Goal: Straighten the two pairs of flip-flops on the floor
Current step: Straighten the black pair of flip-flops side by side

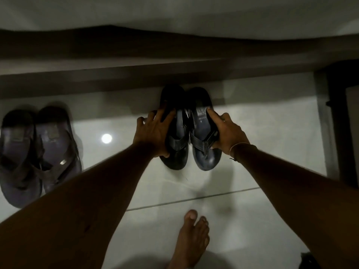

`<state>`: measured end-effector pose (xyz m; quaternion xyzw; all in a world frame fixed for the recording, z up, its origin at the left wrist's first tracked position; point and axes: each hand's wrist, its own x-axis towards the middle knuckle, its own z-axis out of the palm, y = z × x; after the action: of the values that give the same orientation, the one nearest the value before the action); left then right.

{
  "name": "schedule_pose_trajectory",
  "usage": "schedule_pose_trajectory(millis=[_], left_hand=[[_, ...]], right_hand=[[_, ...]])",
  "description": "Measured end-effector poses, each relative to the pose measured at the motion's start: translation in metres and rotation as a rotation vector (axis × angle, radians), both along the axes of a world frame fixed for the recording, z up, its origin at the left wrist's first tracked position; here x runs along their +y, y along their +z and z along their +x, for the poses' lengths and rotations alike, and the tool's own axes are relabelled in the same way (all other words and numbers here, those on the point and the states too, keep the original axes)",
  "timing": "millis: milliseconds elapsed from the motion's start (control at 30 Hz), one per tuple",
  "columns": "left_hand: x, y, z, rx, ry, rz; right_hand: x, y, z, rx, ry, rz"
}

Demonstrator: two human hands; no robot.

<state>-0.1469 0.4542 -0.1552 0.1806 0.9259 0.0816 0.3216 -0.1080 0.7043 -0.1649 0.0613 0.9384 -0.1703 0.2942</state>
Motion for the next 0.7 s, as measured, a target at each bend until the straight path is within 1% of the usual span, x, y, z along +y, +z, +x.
schedule_pose_trajectory(millis=[200, 400, 500, 567, 600, 700], left_hand=[[-0.002, -0.007, 0.005, 0.020, -0.015, 0.005], [-0.006, -0.005, 0.010, 0.043, -0.029, 0.018], [-0.018, 0.008, 0.018, 0.010, -0.018, 0.045], [-0.042, 0.023, 0.032, -0.023, -0.023, 0.075], [-0.060, 0.032, 0.042, -0.032, -0.021, 0.083], [-0.132, 0.052, 0.071, -0.042, 0.073, 0.082]], right_hand=[[-0.004, 0.000, -0.005, 0.008, -0.045, -0.006], [-0.010, 0.005, -0.004, -0.031, -0.051, 0.005], [-0.020, 0.015, 0.011, -0.021, -0.120, 0.099], [-0.041, 0.028, 0.033, 0.047, -0.167, 0.165], [-0.057, 0.034, 0.047, 0.087, -0.152, 0.175], [-0.124, 0.050, 0.082, 0.118, -0.039, 0.105]])
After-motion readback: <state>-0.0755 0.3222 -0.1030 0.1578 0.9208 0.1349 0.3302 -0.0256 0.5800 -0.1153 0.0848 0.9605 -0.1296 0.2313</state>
